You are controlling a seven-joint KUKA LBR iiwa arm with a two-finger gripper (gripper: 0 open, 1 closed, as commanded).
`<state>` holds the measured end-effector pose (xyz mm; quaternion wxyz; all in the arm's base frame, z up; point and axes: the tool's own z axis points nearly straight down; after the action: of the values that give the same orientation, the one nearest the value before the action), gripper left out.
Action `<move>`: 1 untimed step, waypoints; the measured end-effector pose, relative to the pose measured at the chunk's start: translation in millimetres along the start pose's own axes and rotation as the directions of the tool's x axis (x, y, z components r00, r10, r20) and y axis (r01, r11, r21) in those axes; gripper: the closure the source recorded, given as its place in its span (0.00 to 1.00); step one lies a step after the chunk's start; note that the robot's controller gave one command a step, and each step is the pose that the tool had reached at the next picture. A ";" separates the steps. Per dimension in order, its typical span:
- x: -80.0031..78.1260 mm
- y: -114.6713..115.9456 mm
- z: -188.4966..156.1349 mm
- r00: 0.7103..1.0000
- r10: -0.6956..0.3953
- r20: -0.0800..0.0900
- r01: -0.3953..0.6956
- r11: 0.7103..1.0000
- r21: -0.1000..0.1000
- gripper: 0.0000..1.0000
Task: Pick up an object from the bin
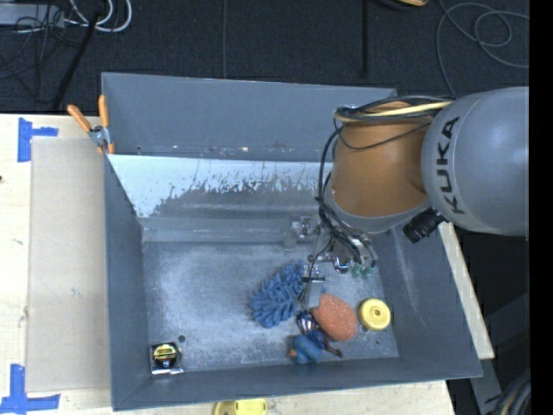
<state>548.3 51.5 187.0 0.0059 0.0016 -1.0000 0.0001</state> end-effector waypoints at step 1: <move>-1.6 -0.2 -4.5 1.000 0.001 0.008 -0.001 1.000 -0.001 0.00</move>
Offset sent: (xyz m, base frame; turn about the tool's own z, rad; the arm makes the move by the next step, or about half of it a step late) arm 0.0369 -0.0085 -0.1170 0.0251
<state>549.9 51.3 191.5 0.0016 0.0009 -1.0000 -0.0001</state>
